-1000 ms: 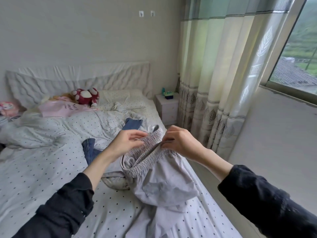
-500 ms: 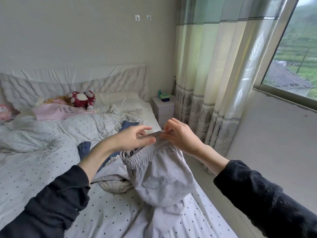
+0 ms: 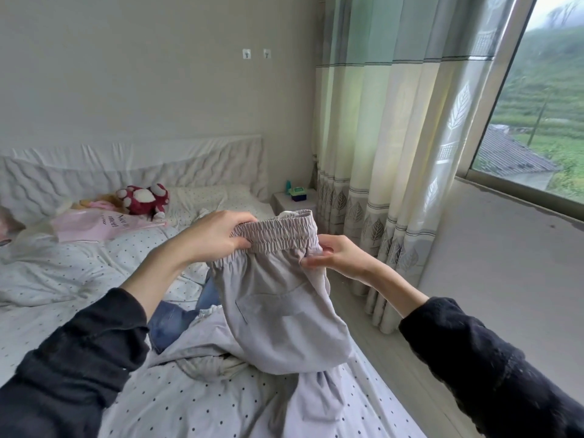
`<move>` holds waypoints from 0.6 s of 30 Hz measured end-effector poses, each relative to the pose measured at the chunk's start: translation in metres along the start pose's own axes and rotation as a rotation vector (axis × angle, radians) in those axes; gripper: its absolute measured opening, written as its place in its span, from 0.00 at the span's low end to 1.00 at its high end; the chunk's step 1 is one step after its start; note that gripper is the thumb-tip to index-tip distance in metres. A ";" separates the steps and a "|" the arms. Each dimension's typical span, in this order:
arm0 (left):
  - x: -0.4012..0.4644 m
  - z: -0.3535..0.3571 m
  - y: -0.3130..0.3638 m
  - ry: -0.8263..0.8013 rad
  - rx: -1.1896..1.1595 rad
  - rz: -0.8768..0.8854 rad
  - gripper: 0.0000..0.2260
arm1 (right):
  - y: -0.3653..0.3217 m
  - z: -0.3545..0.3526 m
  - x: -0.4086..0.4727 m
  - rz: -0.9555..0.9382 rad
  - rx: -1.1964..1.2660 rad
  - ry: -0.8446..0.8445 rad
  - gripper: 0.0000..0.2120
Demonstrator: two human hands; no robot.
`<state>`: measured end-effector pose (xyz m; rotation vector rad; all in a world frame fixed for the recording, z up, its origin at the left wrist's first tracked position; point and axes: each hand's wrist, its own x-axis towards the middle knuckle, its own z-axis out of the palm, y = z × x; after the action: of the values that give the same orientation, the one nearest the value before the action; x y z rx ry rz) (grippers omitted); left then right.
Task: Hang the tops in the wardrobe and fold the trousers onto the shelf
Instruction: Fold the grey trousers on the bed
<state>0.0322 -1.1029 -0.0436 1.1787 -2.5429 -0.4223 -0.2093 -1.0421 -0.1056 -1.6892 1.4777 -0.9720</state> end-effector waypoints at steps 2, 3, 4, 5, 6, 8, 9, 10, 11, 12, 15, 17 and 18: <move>0.010 -0.003 -0.002 0.037 0.045 -0.001 0.14 | -0.006 -0.001 0.009 -0.046 0.005 0.136 0.12; 0.015 -0.003 -0.003 0.048 0.057 -0.008 0.14 | -0.009 -0.002 0.012 -0.066 0.004 0.190 0.13; 0.022 -0.005 -0.002 0.047 0.055 -0.002 0.16 | -0.012 -0.004 0.015 -0.085 -0.002 0.242 0.14; 0.029 -0.006 0.001 0.040 0.043 0.010 0.19 | -0.015 -0.009 0.016 -0.094 0.004 0.282 0.14; 0.038 -0.008 0.006 0.033 0.033 0.024 0.21 | -0.016 -0.015 0.016 -0.087 0.017 0.316 0.14; 0.057 -0.009 0.023 0.050 0.030 0.047 0.23 | -0.015 -0.033 0.012 -0.069 0.043 0.363 0.12; 0.065 -0.008 0.031 0.076 0.043 0.058 0.21 | -0.014 -0.040 0.010 -0.056 0.044 0.379 0.13; 0.076 -0.004 0.046 0.109 0.062 0.074 0.18 | -0.010 -0.054 0.007 -0.044 0.034 0.415 0.13; 0.088 0.001 0.062 0.144 0.078 0.091 0.17 | -0.006 -0.070 0.004 -0.032 0.016 0.461 0.13; 0.100 0.006 0.080 0.178 0.086 0.113 0.16 | -0.002 -0.087 0.001 -0.021 -0.004 0.513 0.14; 0.146 0.022 0.146 0.274 0.111 0.213 0.13 | 0.012 -0.151 -0.014 0.025 -0.042 0.694 0.13; 0.181 0.035 0.195 0.350 0.145 0.279 0.14 | 0.019 -0.200 -0.028 0.032 -0.054 0.809 0.09; 0.196 0.040 0.216 0.380 0.147 0.298 0.15 | 0.023 -0.221 -0.034 0.024 -0.056 0.860 0.10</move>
<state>-0.2513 -1.1154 0.0331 0.8096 -2.3842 0.0569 -0.4157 -1.0157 -0.0203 -1.3224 2.0465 -1.7877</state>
